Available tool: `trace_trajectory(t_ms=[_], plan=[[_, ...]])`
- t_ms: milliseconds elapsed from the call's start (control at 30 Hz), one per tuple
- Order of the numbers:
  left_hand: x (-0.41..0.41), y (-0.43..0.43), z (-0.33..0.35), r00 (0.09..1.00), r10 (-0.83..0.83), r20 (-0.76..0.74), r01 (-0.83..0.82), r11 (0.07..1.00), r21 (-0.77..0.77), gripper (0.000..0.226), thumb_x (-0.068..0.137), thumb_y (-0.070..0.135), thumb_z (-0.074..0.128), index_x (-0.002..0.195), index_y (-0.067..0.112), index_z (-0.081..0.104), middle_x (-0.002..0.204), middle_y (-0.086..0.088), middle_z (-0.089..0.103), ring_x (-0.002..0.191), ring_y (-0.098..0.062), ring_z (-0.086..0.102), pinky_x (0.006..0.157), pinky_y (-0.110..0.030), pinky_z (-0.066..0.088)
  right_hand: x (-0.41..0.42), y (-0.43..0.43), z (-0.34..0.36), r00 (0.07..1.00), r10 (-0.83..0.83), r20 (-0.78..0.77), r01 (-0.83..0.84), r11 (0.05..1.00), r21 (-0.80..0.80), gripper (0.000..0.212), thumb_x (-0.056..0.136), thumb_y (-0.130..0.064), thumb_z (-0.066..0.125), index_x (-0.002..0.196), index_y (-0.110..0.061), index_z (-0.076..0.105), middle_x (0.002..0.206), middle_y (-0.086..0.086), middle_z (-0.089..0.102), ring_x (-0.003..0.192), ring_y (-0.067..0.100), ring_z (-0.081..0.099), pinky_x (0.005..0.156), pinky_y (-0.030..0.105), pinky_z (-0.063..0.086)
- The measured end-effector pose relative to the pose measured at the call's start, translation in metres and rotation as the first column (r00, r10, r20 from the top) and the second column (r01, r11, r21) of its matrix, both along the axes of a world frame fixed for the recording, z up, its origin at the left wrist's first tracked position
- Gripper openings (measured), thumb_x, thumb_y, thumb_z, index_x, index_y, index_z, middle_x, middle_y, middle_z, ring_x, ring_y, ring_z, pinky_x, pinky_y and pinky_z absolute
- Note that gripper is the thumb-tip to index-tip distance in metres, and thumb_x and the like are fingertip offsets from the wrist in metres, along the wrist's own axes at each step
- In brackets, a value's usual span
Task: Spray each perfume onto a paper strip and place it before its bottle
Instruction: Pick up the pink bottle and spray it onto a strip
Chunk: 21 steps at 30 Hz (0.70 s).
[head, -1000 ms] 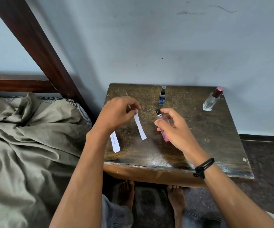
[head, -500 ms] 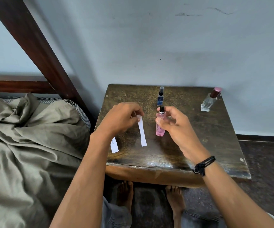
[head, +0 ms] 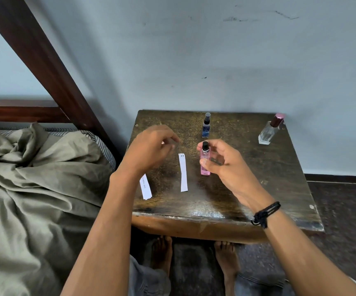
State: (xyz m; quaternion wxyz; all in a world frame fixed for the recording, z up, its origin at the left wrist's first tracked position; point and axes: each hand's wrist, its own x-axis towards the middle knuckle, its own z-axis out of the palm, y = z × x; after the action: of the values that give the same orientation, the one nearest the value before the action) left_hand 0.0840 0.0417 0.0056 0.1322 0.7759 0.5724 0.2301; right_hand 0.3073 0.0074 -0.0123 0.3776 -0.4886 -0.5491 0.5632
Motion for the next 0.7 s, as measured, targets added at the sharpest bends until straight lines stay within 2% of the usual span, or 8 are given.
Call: trace_trajectory(t_ms=[67,133,267,333,433,500,567,700], plan=[[-0.005,0.002,-0.001,0.994,0.107,0.026,-0.108,0.993,0.048,0.015,0.088,0.01,0.07,0.097,0.021,0.076,0.099,0.012,0.065,0.097,-0.011,0.053,0.079,-0.027,0.04,0.0,0.0,0.0,1.0,0.012,-0.007,-0.012,1.0,-0.001,0.039,0.093,-0.001,0.069,0.114,-0.034,0.068,0.121,-0.008,0.07,0.118,0.007,0.063,0.089,0.023,0.05],[-0.009,0.003,-0.002,0.981,0.192,0.036,-0.193,0.98,0.051,0.016,0.087,0.012,0.072,0.101,0.02,0.076,0.104,0.012,0.058,0.108,-0.015,0.049,0.085,-0.025,0.036,0.001,0.001,0.001,1.0,0.023,-0.013,-0.023,1.0,0.002,0.042,0.093,0.001,0.068,0.114,-0.035,0.067,0.126,-0.008,0.068,0.121,0.008,0.062,0.09,0.024,0.051],[-0.008,0.003,-0.005,0.971,0.239,0.0,-0.239,0.971,-0.015,0.029,0.084,0.016,0.076,0.113,0.02,0.073,0.129,0.004,0.054,0.128,-0.02,0.037,0.102,-0.021,0.023,0.002,0.0,0.002,0.999,0.047,0.017,-0.047,0.999,0.0,0.046,0.091,0.006,0.066,0.116,-0.033,0.065,0.126,-0.006,0.066,0.116,0.007,0.062,0.079,0.015,0.053],[-0.006,0.005,-0.007,0.97,0.244,0.003,-0.244,0.969,-0.042,0.033,0.083,0.017,0.077,0.116,0.02,0.072,0.136,0.003,0.053,0.13,-0.021,0.04,0.105,-0.023,0.026,0.002,-0.001,0.002,0.998,0.059,0.031,-0.059,0.998,-0.006,0.046,0.091,0.007,0.066,0.117,-0.031,0.064,0.126,-0.005,0.066,0.114,0.008,0.062,0.078,0.012,0.052],[-0.001,0.004,-0.01,0.963,0.27,-0.012,-0.269,0.956,-0.118,0.028,0.084,0.02,0.077,0.112,0.023,0.073,0.125,0.005,0.06,0.113,-0.018,0.058,0.095,-0.032,0.042,0.001,-0.001,0.002,0.997,0.068,0.035,-0.068,0.998,-0.016,0.048,0.091,0.006,0.067,0.118,-0.033,0.063,0.129,-0.012,0.065,0.119,0.007,0.061,0.085,0.018,0.054],[0.0,0.002,-0.011,0.957,0.289,-0.014,-0.288,0.946,-0.149,0.02,0.085,0.019,0.075,0.105,0.025,0.074,0.112,0.007,0.064,0.1,-0.018,0.064,0.088,-0.034,0.048,0.001,0.0,0.001,0.997,0.063,0.037,-0.062,0.998,-0.02,0.05,0.09,0.005,0.068,0.118,-0.036,0.061,0.129,-0.014,0.065,0.12,0.005,0.061,0.1,0.032,0.054],[0.0,0.002,-0.011,0.955,0.297,-0.003,-0.294,0.944,-0.147,0.017,0.087,0.015,0.074,0.101,0.024,0.074,0.106,0.008,0.065,0.096,-0.017,0.065,0.087,-0.035,0.05,0.001,0.0,-0.001,0.997,0.055,0.051,-0.054,0.998,-0.024,0.055,0.087,0.004,0.073,0.117,-0.04,0.06,0.13,-0.014,0.063,0.119,0.002,0.061,0.11,0.043,0.048],[0.0,0.001,-0.008,0.954,0.299,0.026,-0.294,0.947,-0.13,0.019,0.086,0.012,0.074,0.099,0.025,0.074,0.102,0.009,0.065,0.091,-0.014,0.064,0.087,-0.033,0.051,-0.002,-0.002,-0.002,0.995,-0.008,0.101,0.013,0.999,-0.05,0.064,0.076,-0.002,0.086,0.12,-0.035,0.053,0.126,-0.014,0.054,0.126,0.003,0.053,0.113,0.033,0.043]])
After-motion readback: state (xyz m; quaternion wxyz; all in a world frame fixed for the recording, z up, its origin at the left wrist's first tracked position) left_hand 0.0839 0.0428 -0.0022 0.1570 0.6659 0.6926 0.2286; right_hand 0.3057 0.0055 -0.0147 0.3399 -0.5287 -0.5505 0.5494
